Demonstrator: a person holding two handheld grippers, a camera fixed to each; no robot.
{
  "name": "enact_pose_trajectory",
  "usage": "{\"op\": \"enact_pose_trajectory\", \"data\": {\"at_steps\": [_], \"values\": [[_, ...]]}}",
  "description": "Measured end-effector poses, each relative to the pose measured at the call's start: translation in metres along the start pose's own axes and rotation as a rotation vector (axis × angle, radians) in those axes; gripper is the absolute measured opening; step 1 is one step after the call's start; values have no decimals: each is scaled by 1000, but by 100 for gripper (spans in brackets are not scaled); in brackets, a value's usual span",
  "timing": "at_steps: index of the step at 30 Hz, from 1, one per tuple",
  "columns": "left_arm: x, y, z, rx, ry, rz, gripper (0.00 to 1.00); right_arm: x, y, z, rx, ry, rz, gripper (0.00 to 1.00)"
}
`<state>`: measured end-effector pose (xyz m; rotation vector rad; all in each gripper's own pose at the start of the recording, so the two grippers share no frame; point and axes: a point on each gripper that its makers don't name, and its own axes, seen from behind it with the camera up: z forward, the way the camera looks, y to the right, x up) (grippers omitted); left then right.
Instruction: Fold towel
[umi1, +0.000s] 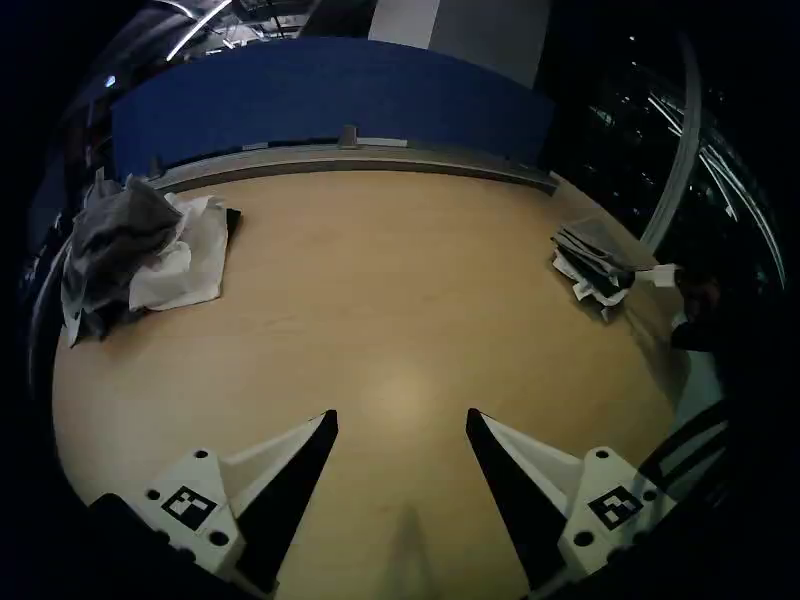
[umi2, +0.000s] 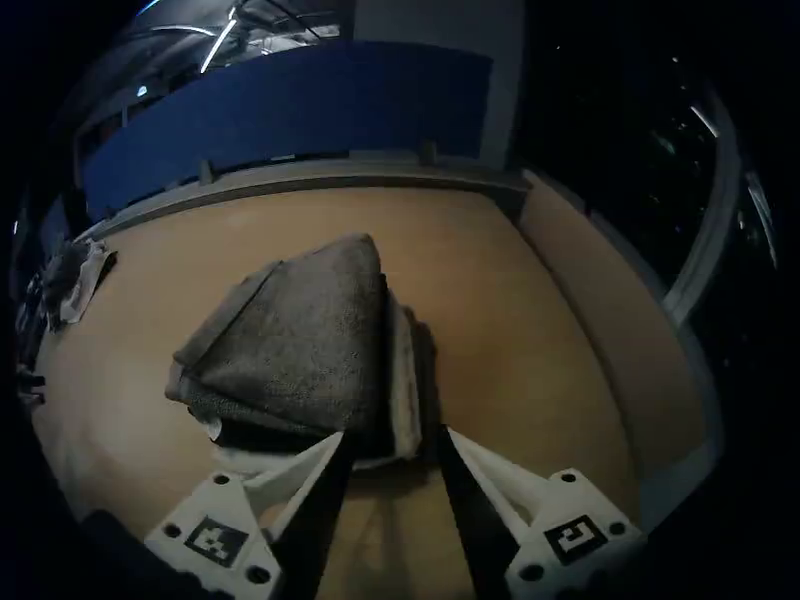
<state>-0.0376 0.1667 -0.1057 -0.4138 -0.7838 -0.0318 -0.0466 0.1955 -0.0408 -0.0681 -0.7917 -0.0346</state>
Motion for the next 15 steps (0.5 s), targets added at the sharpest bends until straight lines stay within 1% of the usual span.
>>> {"op": "enact_pose_trajectory", "data": {"at_steps": [5,7,9,13,15], "values": [[3,-2,0,-1,3,-2,96,4,1,-7,-14,16,-3,82],[4,-2,0,-2,5,-2,96,7,1,-10,-17,25,1,86],[5,-2,1,-3,8,-2,95,10,1,-12,-18,35,5,87],[7,-1,1,-5,10,1,95,17,1,-17,-18,53,12,96],[7,-1,0,-5,10,2,95,19,2,-19,-22,59,13,97]]}}
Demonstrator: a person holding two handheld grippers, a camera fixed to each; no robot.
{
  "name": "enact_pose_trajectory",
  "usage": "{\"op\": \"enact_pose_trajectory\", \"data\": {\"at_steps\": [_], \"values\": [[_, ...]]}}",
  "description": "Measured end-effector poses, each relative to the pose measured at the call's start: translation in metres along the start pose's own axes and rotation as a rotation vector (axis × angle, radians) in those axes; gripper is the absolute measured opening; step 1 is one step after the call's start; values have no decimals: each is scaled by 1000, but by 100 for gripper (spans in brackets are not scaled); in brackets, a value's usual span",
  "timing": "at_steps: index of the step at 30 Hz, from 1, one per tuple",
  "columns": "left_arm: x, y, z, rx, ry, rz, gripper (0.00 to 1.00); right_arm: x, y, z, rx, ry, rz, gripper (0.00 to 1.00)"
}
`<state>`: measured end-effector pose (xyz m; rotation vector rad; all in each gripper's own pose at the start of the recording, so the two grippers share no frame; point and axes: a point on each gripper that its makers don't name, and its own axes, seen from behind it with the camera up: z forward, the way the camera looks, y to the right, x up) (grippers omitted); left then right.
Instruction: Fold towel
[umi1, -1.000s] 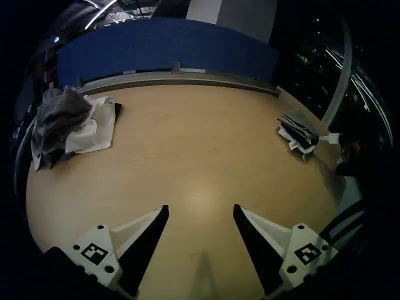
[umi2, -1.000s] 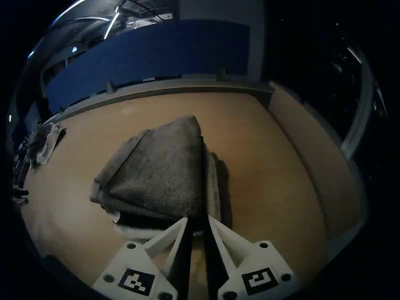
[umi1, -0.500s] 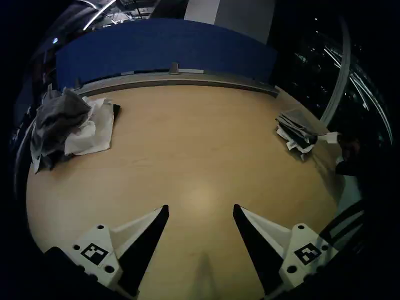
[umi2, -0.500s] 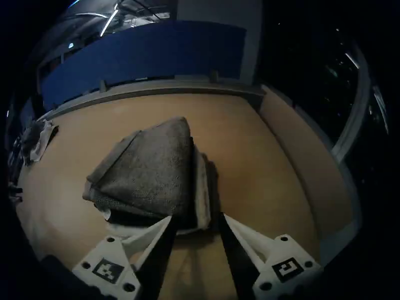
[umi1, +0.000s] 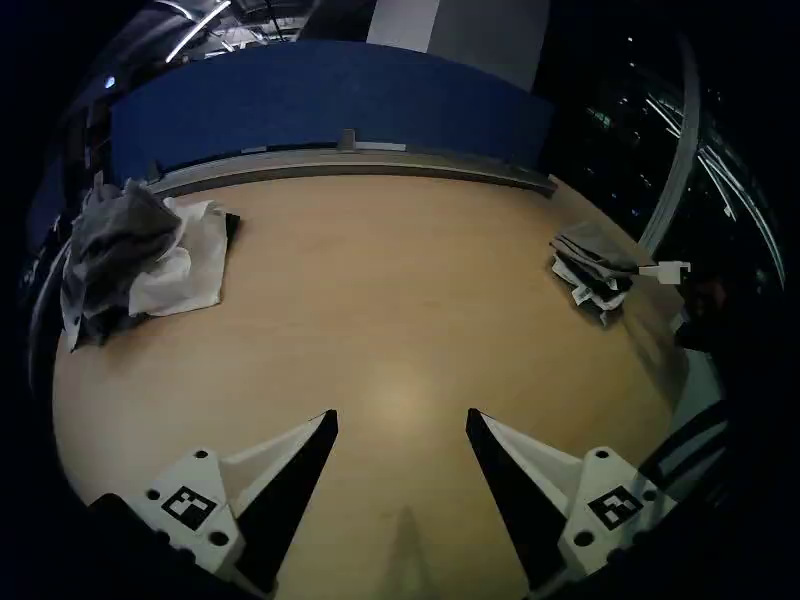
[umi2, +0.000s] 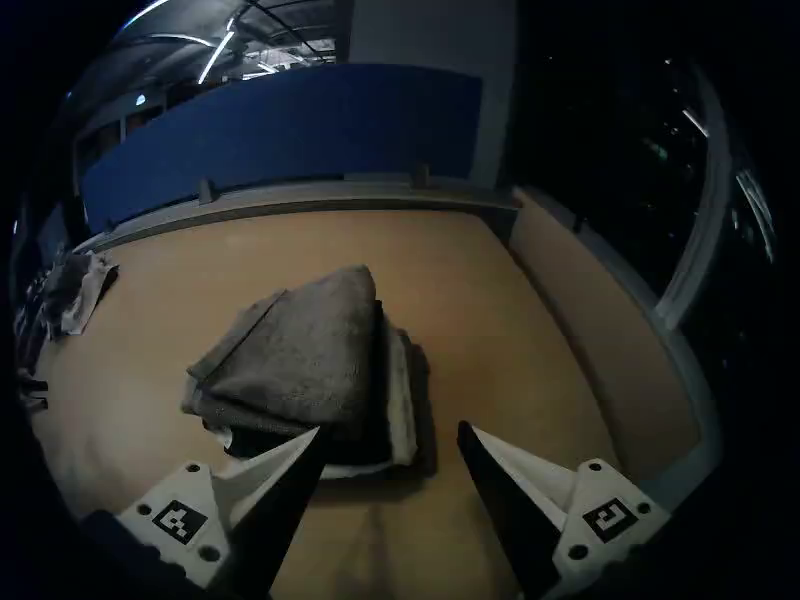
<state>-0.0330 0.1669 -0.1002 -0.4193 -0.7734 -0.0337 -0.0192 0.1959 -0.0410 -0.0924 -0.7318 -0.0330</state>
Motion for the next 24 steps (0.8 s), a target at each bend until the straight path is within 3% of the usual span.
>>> {"op": "enact_pose_trajectory", "data": {"at_steps": [9,24], "values": [[2,0,0,-2,3,0,96,-1,17,-6,-57,-2,7,97],[2,-2,-2,-1,11,-3,96,42,-22,0,30,60,-48,97]]}}
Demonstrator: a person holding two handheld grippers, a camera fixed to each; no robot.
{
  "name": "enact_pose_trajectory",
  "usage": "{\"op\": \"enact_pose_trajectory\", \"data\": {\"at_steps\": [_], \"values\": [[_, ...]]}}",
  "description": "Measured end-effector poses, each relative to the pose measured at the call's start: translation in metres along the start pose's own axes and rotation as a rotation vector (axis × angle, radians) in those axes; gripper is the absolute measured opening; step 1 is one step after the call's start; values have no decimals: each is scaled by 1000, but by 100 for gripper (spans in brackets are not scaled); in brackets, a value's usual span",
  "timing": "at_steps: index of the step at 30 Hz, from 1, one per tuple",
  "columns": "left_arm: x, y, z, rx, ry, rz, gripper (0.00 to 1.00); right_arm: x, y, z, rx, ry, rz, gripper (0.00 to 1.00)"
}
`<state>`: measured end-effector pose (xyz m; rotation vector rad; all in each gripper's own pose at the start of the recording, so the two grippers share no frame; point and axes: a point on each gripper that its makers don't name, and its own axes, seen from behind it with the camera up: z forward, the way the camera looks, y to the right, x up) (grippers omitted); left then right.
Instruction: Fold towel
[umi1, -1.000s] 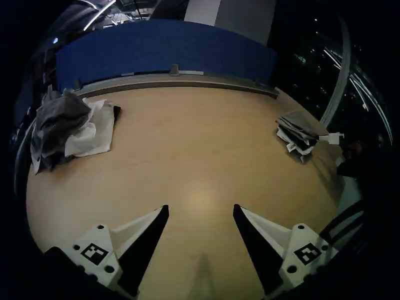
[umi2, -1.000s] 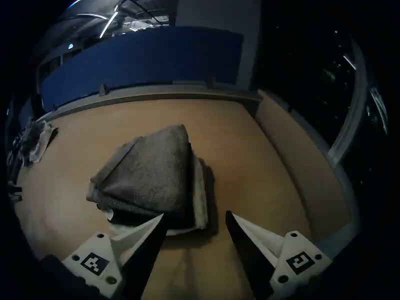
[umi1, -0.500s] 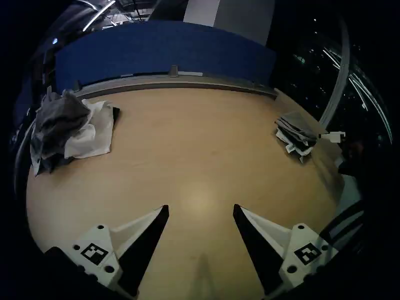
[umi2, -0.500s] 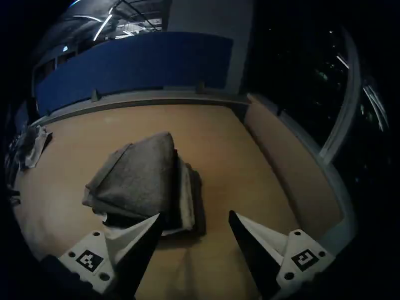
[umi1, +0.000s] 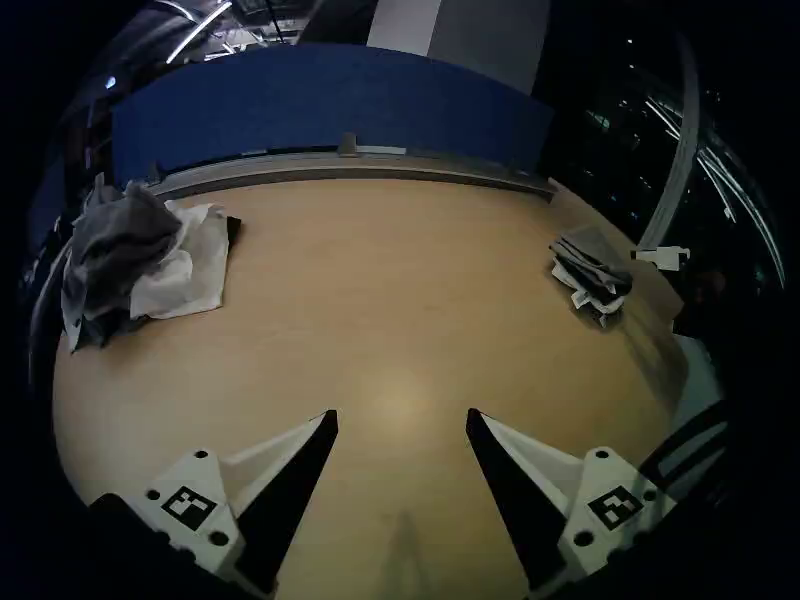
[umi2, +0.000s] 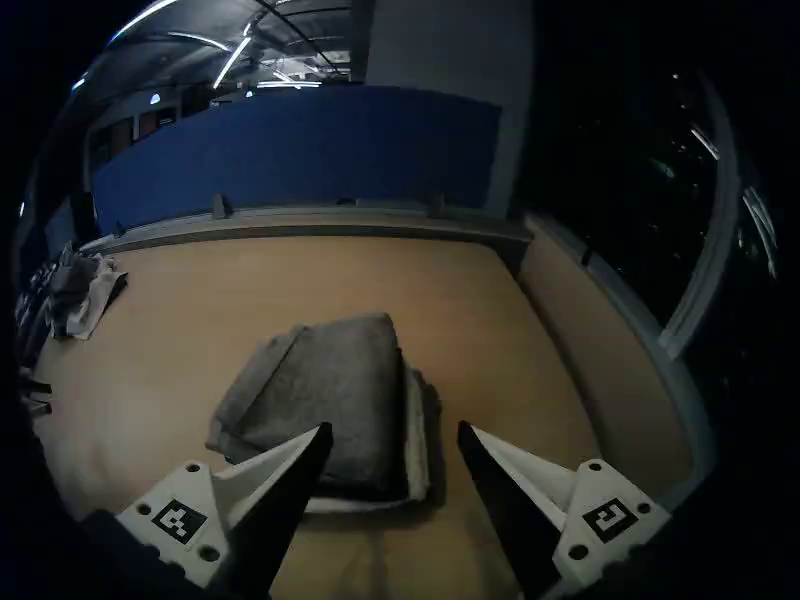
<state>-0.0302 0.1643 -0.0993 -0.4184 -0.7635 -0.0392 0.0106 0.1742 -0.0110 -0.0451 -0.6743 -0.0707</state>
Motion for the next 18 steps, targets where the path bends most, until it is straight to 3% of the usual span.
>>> {"op": "enact_pose_trajectory", "data": {"at_steps": [18], "values": [[3,-6,-1,16,7,-4,96,50,-46,42,90,23,-65,97]]}}
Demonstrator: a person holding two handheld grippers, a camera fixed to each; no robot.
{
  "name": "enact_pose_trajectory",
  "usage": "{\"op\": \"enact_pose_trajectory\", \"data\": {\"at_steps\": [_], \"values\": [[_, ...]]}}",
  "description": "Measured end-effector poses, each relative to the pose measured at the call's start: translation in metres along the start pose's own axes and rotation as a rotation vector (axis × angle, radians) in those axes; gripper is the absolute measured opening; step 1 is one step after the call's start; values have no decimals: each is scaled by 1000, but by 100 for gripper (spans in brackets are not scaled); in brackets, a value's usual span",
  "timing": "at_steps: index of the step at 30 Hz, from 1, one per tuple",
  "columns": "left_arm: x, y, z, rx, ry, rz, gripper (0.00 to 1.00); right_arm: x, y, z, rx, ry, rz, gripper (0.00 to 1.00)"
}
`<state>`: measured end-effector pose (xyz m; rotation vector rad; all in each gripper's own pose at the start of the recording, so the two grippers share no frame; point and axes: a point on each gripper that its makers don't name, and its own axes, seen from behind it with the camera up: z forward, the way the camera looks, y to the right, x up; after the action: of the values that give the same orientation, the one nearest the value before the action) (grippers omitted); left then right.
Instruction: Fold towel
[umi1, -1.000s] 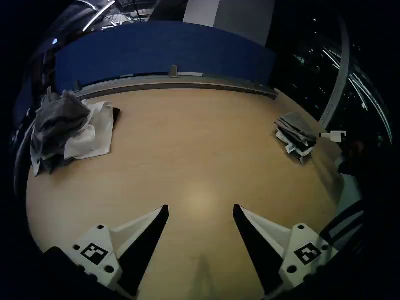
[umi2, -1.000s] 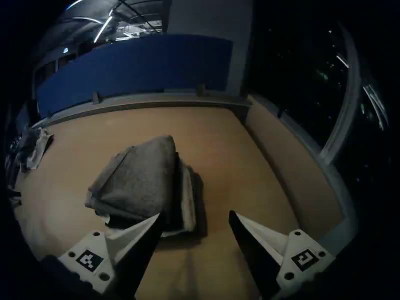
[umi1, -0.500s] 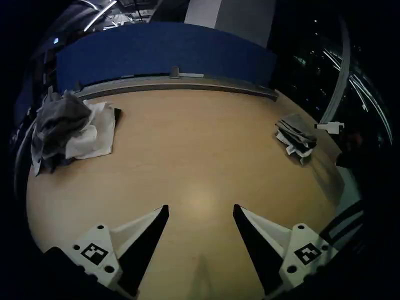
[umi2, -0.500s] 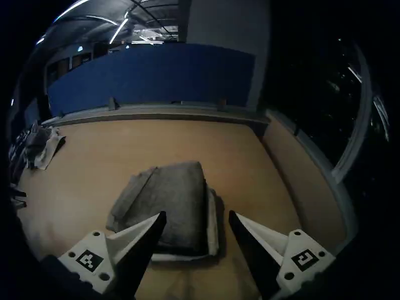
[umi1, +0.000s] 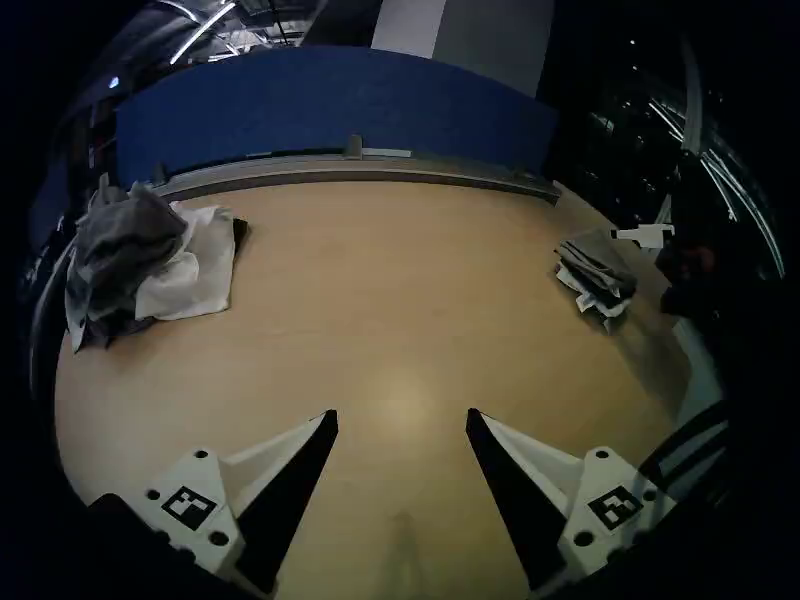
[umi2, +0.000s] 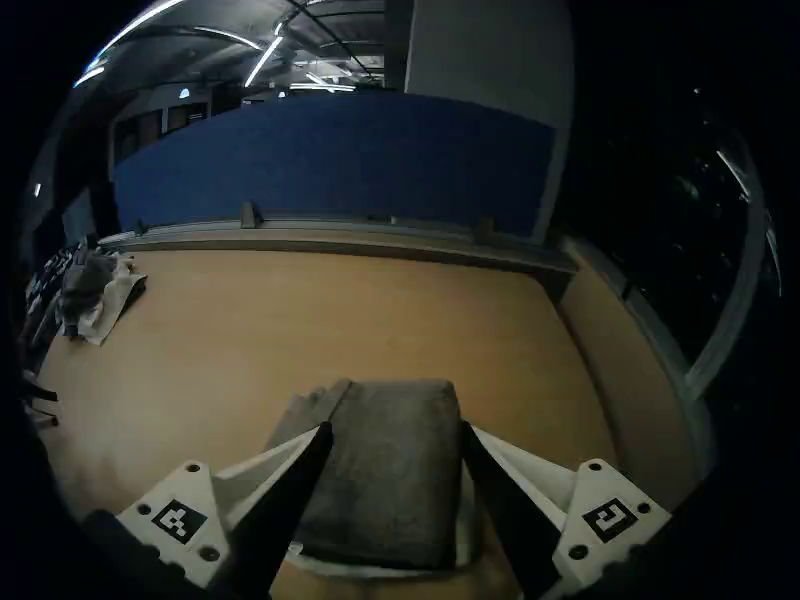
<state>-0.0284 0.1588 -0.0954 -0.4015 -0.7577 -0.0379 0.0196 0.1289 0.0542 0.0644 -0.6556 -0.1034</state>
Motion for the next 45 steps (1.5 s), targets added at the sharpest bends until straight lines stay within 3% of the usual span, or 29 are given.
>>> {"op": "enact_pose_trajectory", "data": {"at_steps": [11,27,38,45], "values": [[0,-5,-2,11,5,-9,96,0,-7,24,19,-11,13,97],[-8,-9,-5,23,2,-13,95,-48,-10,53,38,-89,6,98],[-7,-8,-5,25,6,-12,96,-59,-11,60,52,-106,2,98],[-6,-8,-6,25,8,-12,96,-46,-14,51,58,-78,-5,100]]}}
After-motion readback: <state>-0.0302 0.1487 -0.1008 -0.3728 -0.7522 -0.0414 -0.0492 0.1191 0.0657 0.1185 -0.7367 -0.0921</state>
